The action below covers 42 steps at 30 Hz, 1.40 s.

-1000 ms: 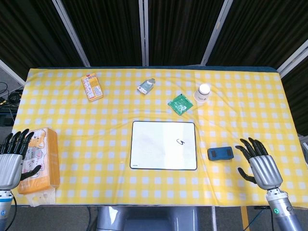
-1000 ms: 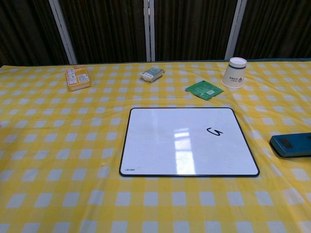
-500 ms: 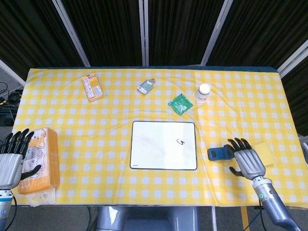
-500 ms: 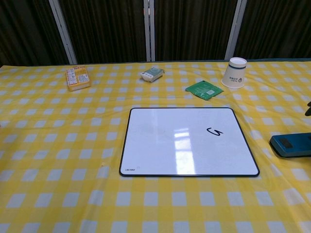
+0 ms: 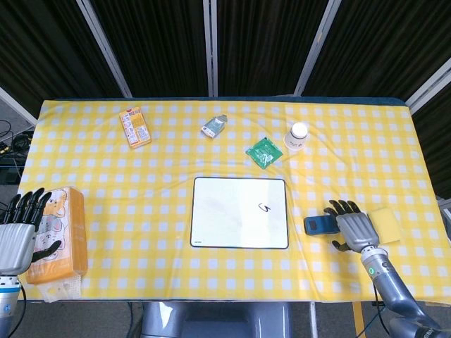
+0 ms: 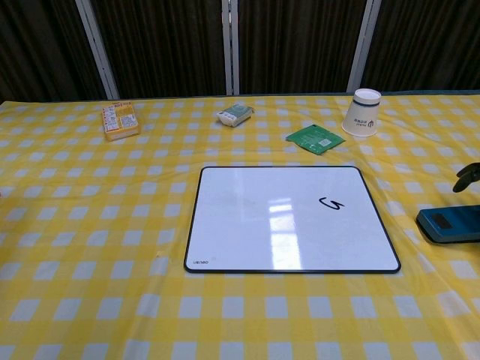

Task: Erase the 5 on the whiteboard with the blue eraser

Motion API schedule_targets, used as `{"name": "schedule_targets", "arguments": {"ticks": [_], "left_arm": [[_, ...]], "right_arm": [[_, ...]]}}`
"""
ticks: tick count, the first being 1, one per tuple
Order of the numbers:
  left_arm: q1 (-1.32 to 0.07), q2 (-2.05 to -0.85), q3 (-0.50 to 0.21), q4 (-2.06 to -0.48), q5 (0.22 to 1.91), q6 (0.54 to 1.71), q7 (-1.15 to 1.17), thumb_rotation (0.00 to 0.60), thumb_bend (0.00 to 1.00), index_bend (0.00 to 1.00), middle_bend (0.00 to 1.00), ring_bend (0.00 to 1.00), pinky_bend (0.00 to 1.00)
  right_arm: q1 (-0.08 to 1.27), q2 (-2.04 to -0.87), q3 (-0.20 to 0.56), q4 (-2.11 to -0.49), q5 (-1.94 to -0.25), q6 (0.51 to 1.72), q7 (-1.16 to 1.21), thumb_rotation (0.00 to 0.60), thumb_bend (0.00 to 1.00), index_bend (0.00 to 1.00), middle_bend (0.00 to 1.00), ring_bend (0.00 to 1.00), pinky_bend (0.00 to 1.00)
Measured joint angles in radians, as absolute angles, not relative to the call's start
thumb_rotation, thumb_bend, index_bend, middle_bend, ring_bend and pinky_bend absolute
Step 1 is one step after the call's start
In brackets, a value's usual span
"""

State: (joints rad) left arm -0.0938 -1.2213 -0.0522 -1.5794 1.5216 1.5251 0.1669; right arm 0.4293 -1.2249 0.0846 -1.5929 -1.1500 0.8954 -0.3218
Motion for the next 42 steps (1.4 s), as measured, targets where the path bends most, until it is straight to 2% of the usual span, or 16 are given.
{"name": "schedule_targets", "arguments": {"ticks": [5,12,21,35,36,37,39,40,42], "left_arm": [[-0.096,-1.222,-0.056,-1.577,1.517,1.523,0.162,0.600,0.12,0.00,0.00,0.00,0.00],[-0.102,-1.224,-0.057,-1.573,1.511,1.511,0.160,0.600,0.12,0.00,0.00,0.00,0.00],[-0.109,-1.228,-0.057,-1.569,1.508,1.501,0.160,0.600,0.12,0.00,0.00,0.00,0.00],[-0.112,-1.229,-0.056,-1.572,1.506,1.499,0.162,0.600,0.12,0.00,0.00,0.00,0.00],[-0.112,-1.229,-0.056,-1.572,1.506,1.499,0.163,0.600,0.12,0.00,0.00,0.00,0.00],[-0.112,-1.229,-0.055,-1.572,1.506,1.499,0.163,0.600,0.12,0.00,0.00,0.00,0.00],[-0.112,-1.229,-0.055,-1.572,1.506,1.498,0.163,0.600,0.12,0.00,0.00,0.00,0.00],[-0.113,-1.229,-0.055,-1.572,1.506,1.498,0.163,0.600,0.12,0.00,0.00,0.00,0.00],[-0.113,-1.230,-0.055,-1.571,1.505,1.498,0.161,0.600,0.12,0.00,0.00,0.00,0.00]], "right_arm": [[0.455,-1.245,0.083,-1.571,-1.117,0.871,-0.334,0.600,0.18,0.27,0.07,0.00,0.04],[0.480,-1.280,0.075,-1.548,-1.069,0.856,-0.362,0.600,0.18,0.27,0.08,0.00,0.04],[0.497,-1.319,0.076,-1.529,-1.057,0.890,-0.376,0.600,0.18,0.27,0.10,0.00,0.06],[0.508,-1.342,0.060,-1.512,-1.038,0.899,-0.387,0.600,0.19,0.36,0.16,0.01,0.10],[0.509,-1.345,0.060,-1.509,-1.040,0.901,-0.386,0.600,0.20,0.38,0.18,0.02,0.12],[0.509,-1.349,0.060,-1.506,-1.045,0.905,-0.382,0.600,0.21,0.43,0.23,0.08,0.18],[0.507,-1.357,0.061,-1.499,-1.059,0.918,-0.375,0.600,0.25,0.57,0.39,0.28,0.35],[0.505,-1.363,0.063,-1.493,-1.073,0.931,-0.367,0.600,0.29,0.67,0.52,0.44,0.49],[0.500,-1.376,0.067,-1.483,-1.102,0.958,-0.345,0.600,0.33,0.78,0.63,0.61,0.65]]}}
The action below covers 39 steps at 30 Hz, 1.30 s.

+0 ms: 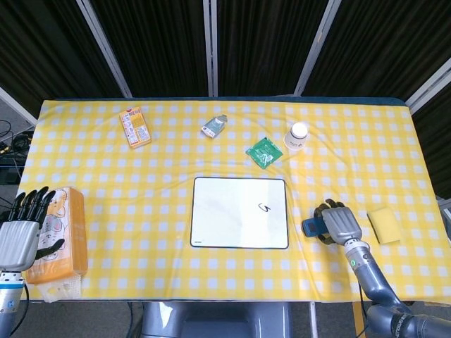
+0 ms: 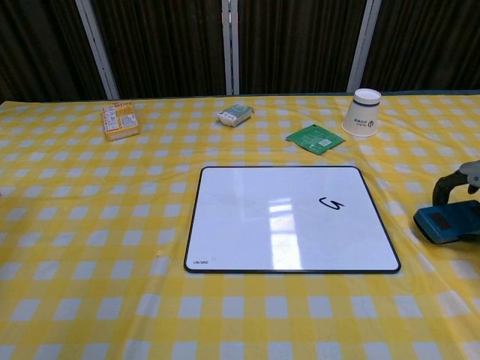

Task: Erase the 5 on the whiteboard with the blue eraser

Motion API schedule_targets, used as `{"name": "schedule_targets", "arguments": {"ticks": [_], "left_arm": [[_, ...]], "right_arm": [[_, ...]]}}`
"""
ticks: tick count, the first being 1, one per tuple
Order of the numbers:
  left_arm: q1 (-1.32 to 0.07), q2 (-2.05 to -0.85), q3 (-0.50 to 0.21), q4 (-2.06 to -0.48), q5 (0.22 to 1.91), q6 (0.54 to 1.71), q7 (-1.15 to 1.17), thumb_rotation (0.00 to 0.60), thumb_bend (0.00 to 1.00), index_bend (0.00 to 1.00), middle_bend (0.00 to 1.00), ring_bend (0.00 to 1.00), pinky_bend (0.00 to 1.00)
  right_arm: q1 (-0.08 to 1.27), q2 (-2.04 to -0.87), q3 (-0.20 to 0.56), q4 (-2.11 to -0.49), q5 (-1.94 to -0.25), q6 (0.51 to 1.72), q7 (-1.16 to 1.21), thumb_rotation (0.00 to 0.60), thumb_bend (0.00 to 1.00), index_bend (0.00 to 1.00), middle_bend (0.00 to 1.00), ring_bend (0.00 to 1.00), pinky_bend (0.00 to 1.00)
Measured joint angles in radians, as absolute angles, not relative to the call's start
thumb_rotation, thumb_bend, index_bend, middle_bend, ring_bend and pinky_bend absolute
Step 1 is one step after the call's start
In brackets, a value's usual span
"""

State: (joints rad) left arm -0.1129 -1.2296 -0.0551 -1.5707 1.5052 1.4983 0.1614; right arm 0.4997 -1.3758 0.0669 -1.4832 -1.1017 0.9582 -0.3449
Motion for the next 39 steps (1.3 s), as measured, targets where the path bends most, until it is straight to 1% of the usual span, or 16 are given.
{"name": "schedule_targets", "arguments": {"ticks": [1,4,11,18,22,26,33,39], "left_arm": [[-0.113,-1.230,-0.055,-1.570,1.504,1.498,0.161,0.600,0.12,0.00,0.00,0.00,0.00],[-0.114,-1.230,-0.056,-1.569,1.501,1.497,0.158,0.600,0.12,0.00,0.00,0.00,0.00],[-0.115,-1.231,-0.056,-1.564,1.500,1.495,0.154,0.600,0.12,0.00,0.00,0.00,0.00],[-0.119,-1.233,-0.058,-1.559,1.490,1.484,0.150,0.600,0.12,0.00,0.00,0.00,0.00],[-0.122,-1.237,-0.059,-1.552,1.486,1.479,0.154,0.600,0.12,0.00,0.00,0.00,0.00],[-0.124,-1.238,-0.063,-1.546,1.477,1.474,0.150,0.600,0.12,0.00,0.00,0.00,0.00],[-0.127,-1.234,-0.072,-1.537,1.454,1.461,0.124,0.600,0.12,0.00,0.00,0.00,0.00],[-0.130,-1.233,-0.075,-1.527,1.439,1.448,0.107,0.600,0.12,0.00,0.00,0.00,0.00]], "right_arm": [[0.495,-1.385,0.070,-1.475,-1.126,0.981,-0.323,0.600,0.34,0.81,0.67,0.68,0.71],[0.484,-1.402,0.075,-1.453,-1.193,1.028,-0.253,0.600,0.35,0.83,0.71,0.74,0.77],[0.468,-1.398,0.097,-1.468,-1.258,1.064,-0.085,0.600,0.35,0.83,0.72,0.76,0.79],[0.475,-1.358,0.142,-1.586,-1.246,1.041,0.016,0.600,0.35,0.83,0.72,0.76,0.79],[0.507,-1.354,0.174,-1.639,-1.228,1.022,-0.006,0.600,0.35,0.83,0.72,0.76,0.79],[0.550,-1.385,0.199,-1.661,-1.190,1.000,-0.068,0.600,0.35,0.83,0.72,0.76,0.79],[0.647,-1.490,0.239,-1.652,-1.099,0.954,-0.170,0.600,0.34,0.83,0.72,0.76,0.79],[0.721,-1.591,0.261,-1.584,-1.030,0.916,-0.230,0.600,0.35,0.83,0.72,0.76,0.79]]}}
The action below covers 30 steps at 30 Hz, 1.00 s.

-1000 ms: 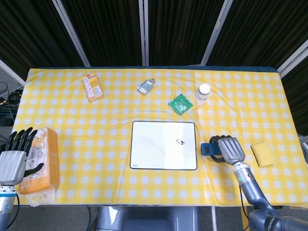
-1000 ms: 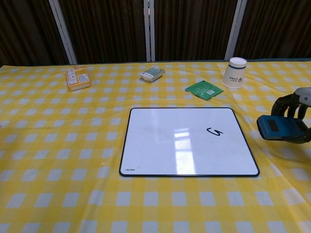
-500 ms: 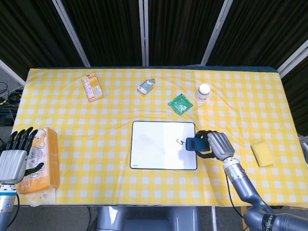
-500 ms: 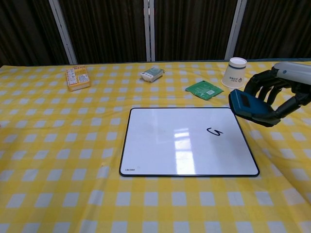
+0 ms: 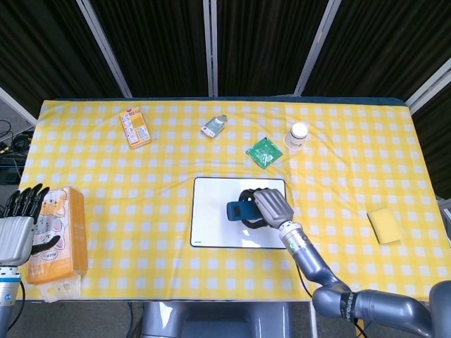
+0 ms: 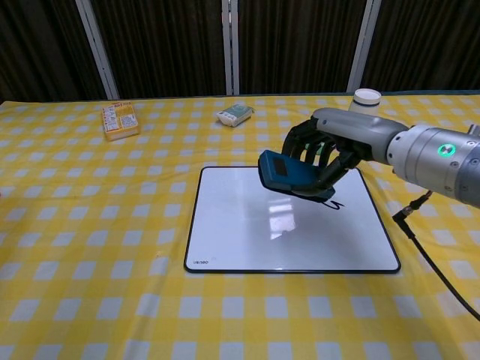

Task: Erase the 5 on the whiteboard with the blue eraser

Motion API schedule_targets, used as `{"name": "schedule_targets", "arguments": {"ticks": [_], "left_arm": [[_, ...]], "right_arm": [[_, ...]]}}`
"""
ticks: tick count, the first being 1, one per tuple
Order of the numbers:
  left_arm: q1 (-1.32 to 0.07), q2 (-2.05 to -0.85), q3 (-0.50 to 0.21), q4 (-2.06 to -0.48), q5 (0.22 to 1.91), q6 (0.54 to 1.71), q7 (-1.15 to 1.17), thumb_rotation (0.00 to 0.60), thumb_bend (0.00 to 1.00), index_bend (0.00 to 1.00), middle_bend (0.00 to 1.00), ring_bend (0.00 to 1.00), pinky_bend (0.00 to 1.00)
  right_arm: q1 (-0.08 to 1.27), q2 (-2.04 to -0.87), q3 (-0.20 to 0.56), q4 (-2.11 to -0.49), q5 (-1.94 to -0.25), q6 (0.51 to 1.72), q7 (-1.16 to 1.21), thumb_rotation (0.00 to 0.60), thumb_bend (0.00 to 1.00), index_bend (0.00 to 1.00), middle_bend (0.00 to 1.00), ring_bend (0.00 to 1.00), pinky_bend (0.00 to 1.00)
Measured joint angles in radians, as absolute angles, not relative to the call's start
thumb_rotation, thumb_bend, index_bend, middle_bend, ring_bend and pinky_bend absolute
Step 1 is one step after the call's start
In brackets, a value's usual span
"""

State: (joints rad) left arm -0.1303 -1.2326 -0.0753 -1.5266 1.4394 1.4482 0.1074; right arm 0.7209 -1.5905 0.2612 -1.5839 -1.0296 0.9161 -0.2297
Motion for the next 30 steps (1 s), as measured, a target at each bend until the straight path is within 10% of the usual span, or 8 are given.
{"name": "schedule_targets", "arguments": {"ticks": [30], "left_arm": [[-0.137,-1.241,-0.076,-1.508,1.426,1.438,0.105,0.600,0.12,0.00,0.00,0.00,0.00]], "right_arm": [[0.787,-1.724,0.223,-1.317,-0.988,0.837,-0.193,0.600,0.34,0.84,0.72,0.76,0.79]]}}
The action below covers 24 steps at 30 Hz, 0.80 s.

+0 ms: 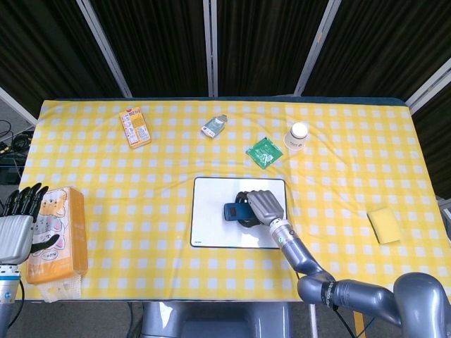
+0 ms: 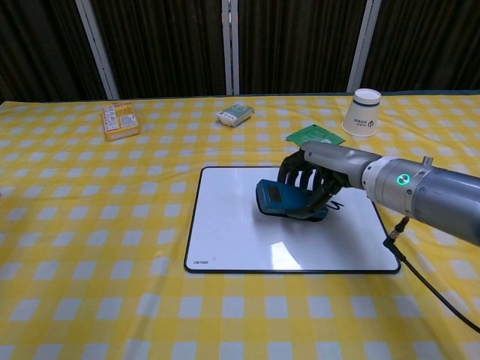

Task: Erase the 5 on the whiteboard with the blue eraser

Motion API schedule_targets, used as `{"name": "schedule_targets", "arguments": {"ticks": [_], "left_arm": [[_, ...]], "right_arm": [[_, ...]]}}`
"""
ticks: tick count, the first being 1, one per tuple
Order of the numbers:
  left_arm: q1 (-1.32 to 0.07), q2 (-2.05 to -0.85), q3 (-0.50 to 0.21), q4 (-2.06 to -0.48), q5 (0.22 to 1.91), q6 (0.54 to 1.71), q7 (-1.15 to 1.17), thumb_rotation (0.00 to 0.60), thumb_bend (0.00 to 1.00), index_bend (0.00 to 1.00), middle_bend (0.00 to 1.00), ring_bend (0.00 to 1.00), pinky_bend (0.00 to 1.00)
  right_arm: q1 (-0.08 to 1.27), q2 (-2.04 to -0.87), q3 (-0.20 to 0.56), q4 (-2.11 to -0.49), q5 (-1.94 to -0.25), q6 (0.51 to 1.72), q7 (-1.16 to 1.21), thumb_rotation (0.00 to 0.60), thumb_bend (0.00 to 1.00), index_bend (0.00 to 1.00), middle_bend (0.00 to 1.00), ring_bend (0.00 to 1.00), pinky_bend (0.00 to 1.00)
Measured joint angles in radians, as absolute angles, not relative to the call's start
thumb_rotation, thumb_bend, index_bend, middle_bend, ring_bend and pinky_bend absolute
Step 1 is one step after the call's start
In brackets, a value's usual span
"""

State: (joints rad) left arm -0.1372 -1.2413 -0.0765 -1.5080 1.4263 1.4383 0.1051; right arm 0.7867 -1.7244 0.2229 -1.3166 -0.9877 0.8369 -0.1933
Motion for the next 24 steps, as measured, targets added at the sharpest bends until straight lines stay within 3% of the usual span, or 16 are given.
{"name": "schedule_targets", "arguments": {"ticks": [13,24], "left_arm": [[-0.137,-1.237,-0.073,-1.513,1.431,1.440,0.102,0.600,0.12,0.00,0.00,0.00,0.00],[-0.141,-1.239,-0.072,-1.520,1.437,1.441,0.108,0.600,0.12,0.00,0.00,0.00,0.00]], "right_arm": [[0.738,-1.633,0.221,-1.275,-0.935,0.831,-0.172,0.600,0.34,0.84,0.72,0.76,0.79],[0.747,-1.650,0.217,-1.351,-0.970,0.821,-0.156,0.600,0.34,0.84,0.72,0.76,0.79]]}}
